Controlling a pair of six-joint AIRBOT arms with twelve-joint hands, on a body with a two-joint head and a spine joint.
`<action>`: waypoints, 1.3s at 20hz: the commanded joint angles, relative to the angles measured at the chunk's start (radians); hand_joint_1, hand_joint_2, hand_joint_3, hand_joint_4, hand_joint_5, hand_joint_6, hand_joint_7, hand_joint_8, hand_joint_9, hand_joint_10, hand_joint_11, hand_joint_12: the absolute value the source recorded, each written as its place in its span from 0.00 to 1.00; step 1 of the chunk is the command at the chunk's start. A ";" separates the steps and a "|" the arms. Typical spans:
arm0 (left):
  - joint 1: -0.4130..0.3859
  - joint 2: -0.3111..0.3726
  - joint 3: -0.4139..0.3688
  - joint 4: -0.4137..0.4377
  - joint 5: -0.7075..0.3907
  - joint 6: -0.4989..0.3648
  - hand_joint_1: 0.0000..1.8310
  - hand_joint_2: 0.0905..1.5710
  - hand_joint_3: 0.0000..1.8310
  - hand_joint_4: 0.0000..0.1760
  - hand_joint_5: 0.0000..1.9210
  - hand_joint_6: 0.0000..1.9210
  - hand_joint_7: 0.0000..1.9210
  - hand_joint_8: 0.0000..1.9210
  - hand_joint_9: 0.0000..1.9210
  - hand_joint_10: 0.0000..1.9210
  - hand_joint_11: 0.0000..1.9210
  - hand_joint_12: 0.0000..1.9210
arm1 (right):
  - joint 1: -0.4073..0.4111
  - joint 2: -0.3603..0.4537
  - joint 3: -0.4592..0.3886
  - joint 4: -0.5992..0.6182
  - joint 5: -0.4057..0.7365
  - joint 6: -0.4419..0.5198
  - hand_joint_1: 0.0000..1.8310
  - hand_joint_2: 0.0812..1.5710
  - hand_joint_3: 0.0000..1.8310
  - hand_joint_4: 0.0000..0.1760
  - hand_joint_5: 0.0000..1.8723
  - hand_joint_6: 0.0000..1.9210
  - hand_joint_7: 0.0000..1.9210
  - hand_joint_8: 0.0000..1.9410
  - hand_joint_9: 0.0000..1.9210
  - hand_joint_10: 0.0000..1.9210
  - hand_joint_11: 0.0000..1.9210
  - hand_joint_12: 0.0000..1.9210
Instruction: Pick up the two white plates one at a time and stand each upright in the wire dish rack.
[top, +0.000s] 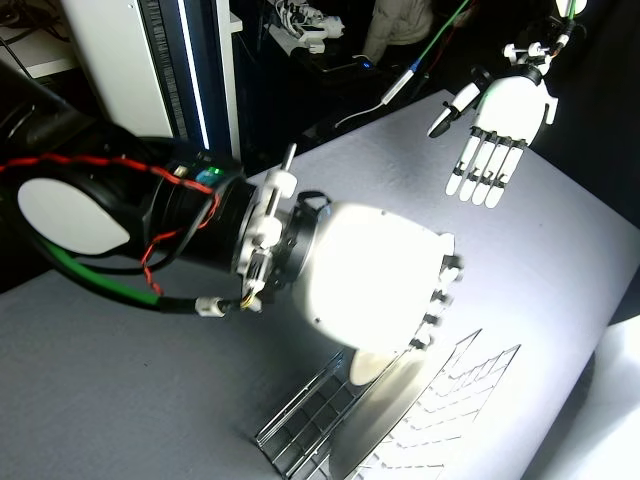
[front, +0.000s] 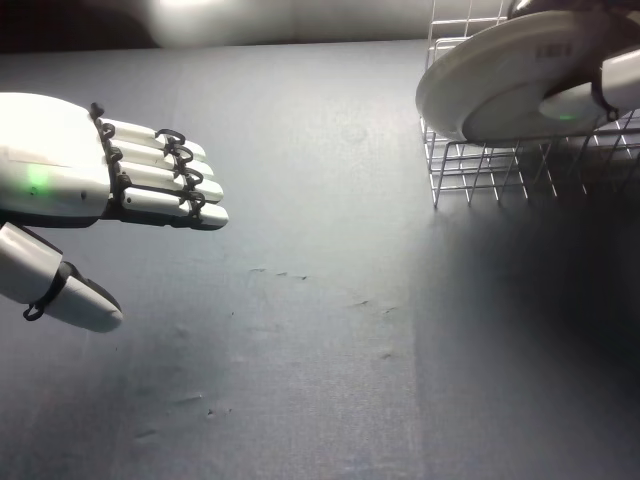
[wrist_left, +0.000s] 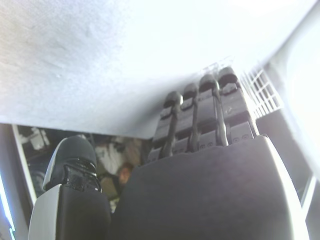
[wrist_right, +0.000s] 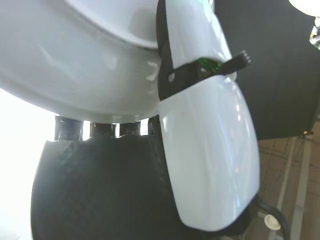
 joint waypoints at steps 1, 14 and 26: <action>-0.011 0.003 -0.003 -0.061 -0.015 -0.002 0.00 0.73 0.00 0.00 0.00 0.00 0.00 0.00 0.00 0.00 0.00 0.00 | 0.003 0.006 0.006 0.010 0.123 0.009 0.76 0.66 0.00 0.00 0.51 0.50 0.58 0.39 0.54 0.51 0.50 0.48; -0.012 0.003 -0.011 -0.061 -0.015 -0.005 0.00 0.74 0.00 0.00 0.00 0.00 0.00 0.00 0.00 0.00 0.00 0.00 | -0.127 0.000 0.054 -0.060 0.184 -0.008 0.76 0.67 0.00 0.00 0.49 0.53 0.55 0.43 0.54 0.52 0.50 0.49; -0.012 0.003 -0.012 -0.061 -0.015 -0.005 0.00 0.73 0.00 0.00 0.00 0.00 0.00 0.00 0.00 0.00 0.00 0.00 | -0.088 -0.009 0.054 -0.117 0.223 -0.017 0.67 0.71 0.00 0.00 0.39 0.13 0.46 0.06 0.47 0.10 0.32 0.50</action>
